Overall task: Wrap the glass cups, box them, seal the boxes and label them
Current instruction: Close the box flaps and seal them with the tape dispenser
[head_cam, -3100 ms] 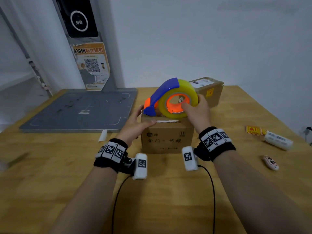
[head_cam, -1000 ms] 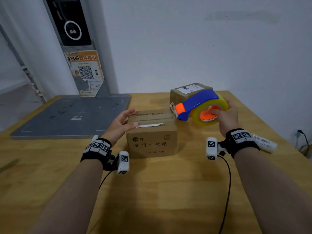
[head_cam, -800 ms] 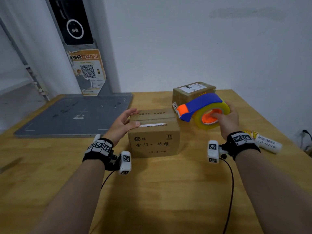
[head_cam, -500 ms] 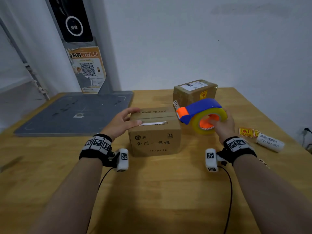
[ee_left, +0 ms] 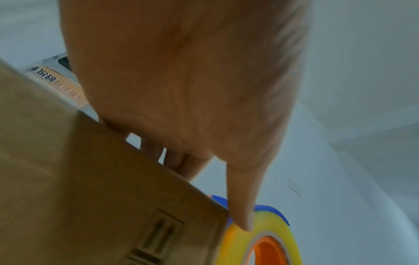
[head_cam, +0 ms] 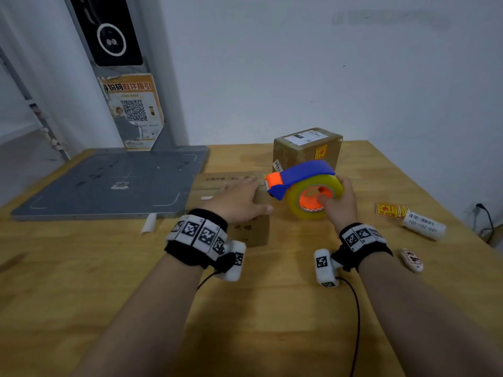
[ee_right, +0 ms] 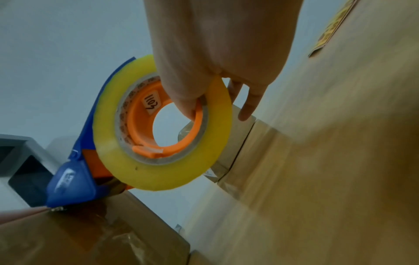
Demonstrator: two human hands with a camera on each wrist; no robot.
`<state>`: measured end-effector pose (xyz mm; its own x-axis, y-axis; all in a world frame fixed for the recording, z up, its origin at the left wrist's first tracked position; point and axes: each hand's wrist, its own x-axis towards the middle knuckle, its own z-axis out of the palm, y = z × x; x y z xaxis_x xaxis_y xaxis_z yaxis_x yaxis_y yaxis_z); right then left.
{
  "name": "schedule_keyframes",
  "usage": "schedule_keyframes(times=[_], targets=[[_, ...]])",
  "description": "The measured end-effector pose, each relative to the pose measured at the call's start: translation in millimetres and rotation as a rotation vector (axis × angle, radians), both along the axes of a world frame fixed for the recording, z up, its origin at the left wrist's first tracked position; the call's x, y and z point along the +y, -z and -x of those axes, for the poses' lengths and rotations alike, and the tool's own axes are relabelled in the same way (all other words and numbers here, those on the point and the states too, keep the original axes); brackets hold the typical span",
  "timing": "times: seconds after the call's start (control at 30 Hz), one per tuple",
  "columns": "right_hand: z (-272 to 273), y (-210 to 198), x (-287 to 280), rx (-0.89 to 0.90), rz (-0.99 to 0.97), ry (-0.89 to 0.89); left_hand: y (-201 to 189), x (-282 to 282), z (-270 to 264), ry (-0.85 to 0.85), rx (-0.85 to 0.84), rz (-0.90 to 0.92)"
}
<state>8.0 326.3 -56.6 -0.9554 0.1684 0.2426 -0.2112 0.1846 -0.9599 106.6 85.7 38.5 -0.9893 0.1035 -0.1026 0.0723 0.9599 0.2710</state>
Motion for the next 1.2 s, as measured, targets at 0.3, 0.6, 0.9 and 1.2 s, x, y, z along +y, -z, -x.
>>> schedule_keyframes(times=[0.3, 0.6, 0.9, 1.2], targets=[[-6, -26, -2, 0.07, -0.148, -0.195, 4, 15, 13, -0.096, 0.145, 0.0], [-5, -44, 15, 0.135, -0.272, -0.346, -6, 18, 11, -0.148, 0.138, -0.106], [1, -48, 35, 0.135, -0.291, -0.337, -5, 21, 11, -0.186, 0.114, -0.138], [-2, -46, 68, 0.142, -0.392, -0.278, 8, 32, 13, -0.173, 0.081, 0.108]])
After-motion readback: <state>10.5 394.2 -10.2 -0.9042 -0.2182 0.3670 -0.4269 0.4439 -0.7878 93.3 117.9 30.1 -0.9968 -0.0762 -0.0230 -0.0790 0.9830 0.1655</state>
